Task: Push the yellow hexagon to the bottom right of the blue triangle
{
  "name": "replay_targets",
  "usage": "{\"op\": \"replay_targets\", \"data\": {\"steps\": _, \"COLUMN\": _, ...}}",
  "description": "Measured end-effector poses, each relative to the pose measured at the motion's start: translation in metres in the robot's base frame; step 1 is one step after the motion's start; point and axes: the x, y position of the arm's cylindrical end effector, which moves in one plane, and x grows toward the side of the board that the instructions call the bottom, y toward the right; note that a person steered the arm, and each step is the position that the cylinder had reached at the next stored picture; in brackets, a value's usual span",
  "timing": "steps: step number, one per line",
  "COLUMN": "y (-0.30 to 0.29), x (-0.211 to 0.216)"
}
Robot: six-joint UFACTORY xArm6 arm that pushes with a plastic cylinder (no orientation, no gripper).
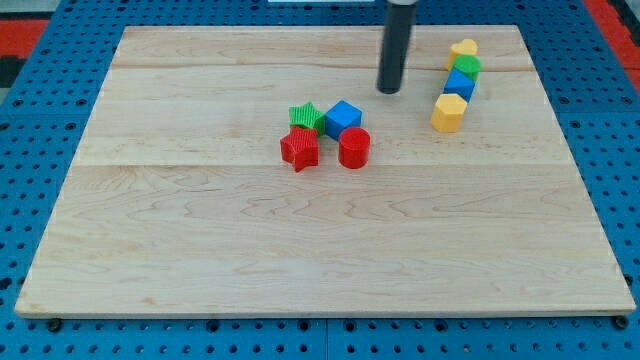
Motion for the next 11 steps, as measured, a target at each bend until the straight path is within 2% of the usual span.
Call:
{"op": "replay_targets", "data": {"steps": 1, "y": -0.022, "x": 0.016}}
{"op": "replay_targets", "data": {"steps": 3, "y": 0.027, "x": 0.067}}
{"op": "replay_targets", "data": {"steps": 6, "y": 0.115, "x": 0.057}}
{"op": "replay_targets", "data": {"steps": 7, "y": 0.108, "x": 0.057}}
{"op": "replay_targets", "data": {"steps": 8, "y": 0.043, "x": 0.054}}
{"op": "replay_targets", "data": {"steps": 9, "y": -0.008, "x": 0.021}}
{"op": "replay_targets", "data": {"steps": 10, "y": -0.013, "x": -0.007}}
{"op": "replay_targets", "data": {"steps": 11, "y": 0.017, "x": -0.016}}
